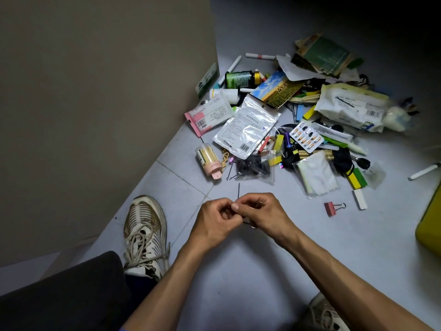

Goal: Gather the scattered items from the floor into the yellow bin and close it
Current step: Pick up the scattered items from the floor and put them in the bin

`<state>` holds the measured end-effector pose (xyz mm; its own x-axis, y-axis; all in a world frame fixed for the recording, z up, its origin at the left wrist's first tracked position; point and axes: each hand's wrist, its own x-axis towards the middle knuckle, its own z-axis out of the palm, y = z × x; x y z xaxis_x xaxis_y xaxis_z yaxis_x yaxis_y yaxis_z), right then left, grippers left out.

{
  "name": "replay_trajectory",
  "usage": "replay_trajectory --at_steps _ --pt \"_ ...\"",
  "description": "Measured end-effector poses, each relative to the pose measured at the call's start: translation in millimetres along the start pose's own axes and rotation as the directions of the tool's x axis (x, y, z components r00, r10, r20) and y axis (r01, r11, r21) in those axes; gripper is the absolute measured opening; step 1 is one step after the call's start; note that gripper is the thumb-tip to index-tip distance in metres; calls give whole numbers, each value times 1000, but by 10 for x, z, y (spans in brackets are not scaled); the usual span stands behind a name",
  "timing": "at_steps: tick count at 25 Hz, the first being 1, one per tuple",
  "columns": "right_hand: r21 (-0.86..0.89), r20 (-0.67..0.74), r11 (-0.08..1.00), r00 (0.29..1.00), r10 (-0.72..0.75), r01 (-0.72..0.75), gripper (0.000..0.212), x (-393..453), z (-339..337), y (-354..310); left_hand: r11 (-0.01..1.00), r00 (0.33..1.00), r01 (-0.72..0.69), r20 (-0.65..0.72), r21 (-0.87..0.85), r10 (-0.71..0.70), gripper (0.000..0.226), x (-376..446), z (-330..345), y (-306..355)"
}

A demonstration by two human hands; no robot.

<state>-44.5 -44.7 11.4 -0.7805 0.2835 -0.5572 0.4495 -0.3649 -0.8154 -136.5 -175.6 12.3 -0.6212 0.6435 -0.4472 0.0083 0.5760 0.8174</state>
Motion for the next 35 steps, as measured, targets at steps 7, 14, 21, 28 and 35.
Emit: replay_trajectory --at_steps 7,14,21,28,35 --pt "64 -185 995 979 89 -78 15 -64 -180 201 925 971 232 9 -301 -241 8 195 247 -23" --pt "-961 41 266 992 -119 71 10 -130 -340 539 687 875 374 -7 -623 -484 20 443 307 -104" --pt "-973 160 -192 973 -166 128 29 -104 -178 661 894 869 448 -229 -16 -439 12 647 353 -151" --pt "-995 19 -100 961 -276 -9 32 -147 -246 678 809 941 329 -237 488 -240 19 669 582 -81" --pt "-996 18 -89 975 -220 -1 36 -107 -179 656 789 948 319 -175 525 -267 12 607 502 -144"
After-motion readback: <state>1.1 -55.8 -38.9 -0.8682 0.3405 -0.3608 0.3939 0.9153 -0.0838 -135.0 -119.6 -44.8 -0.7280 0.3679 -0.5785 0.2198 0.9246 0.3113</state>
